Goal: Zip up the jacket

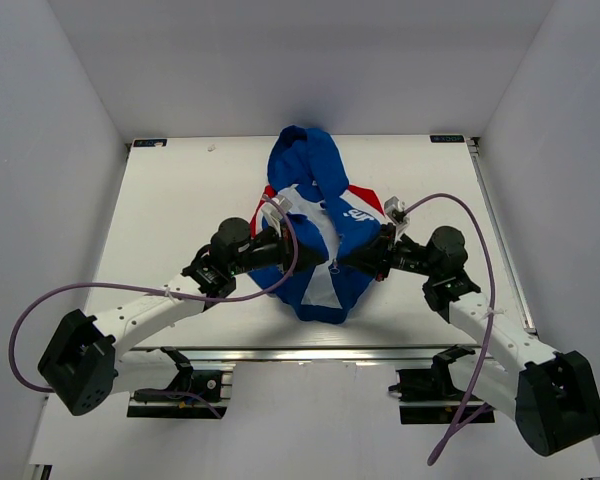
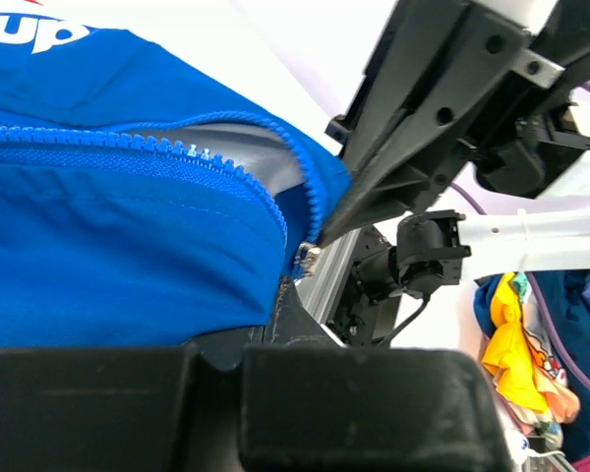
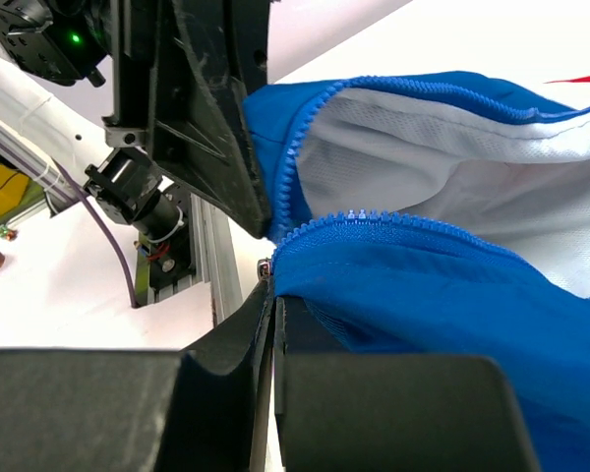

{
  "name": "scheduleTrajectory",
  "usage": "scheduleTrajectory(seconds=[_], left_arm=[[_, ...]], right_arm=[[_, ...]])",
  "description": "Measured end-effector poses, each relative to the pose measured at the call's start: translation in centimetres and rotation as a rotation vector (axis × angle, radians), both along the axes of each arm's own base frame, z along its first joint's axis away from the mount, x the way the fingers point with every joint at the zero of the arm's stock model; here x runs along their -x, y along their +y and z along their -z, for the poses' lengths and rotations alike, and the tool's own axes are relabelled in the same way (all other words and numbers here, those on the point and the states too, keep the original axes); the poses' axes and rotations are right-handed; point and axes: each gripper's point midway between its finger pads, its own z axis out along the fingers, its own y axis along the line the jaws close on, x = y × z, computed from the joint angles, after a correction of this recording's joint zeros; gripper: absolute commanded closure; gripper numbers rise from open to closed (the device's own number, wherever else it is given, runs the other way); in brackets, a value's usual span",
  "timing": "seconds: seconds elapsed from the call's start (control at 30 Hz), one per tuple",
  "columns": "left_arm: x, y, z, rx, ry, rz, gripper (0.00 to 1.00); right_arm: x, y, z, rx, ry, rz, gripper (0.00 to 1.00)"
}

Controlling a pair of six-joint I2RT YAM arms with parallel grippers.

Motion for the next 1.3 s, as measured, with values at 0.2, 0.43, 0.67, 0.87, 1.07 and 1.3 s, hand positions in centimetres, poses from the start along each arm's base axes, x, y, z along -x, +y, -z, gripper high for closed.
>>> scheduleTrajectory(seconds=[0.2, 0.43, 0.67, 0.87, 1.07, 1.3], left_arm=[[0.23, -0.19, -0.61, 0.026, -0.005, 0.016, 1.0], [0.35, -0.28, -0.76, 0.034, -0.001, 0.023, 1.0], [0.5, -0.48, -0.79, 0.041, -0.001, 0.04, 1.0], [0.55, -0.49, -0.79, 0.042, 0.001, 0.042, 1.0], [0.55, -0.49, -0.8, 0.042, 0.002, 0.042, 1.0], [0.59, -0.42, -0.82, 0.04, 0.003, 0.041, 1.0]], right_arm=[[-0.11, 0.21, 0.56, 0.002, 0.026, -0.015, 1.0], [0.11, 0.27, 0.32, -0.014, 0.02, -0.027, 1.0], [0.32, 0.33, -0.08, -0.027, 0.014, -0.039, 1.0], [0.35, 0.34, -0.24, -0.032, 0.012, -0.041, 1.0], [0.45, 0.34, -0.24, -0.034, 0.015, -0.044, 1.0], [0.64, 0.29, 0.27, -0.027, 0.024, -0.049, 1.0]])
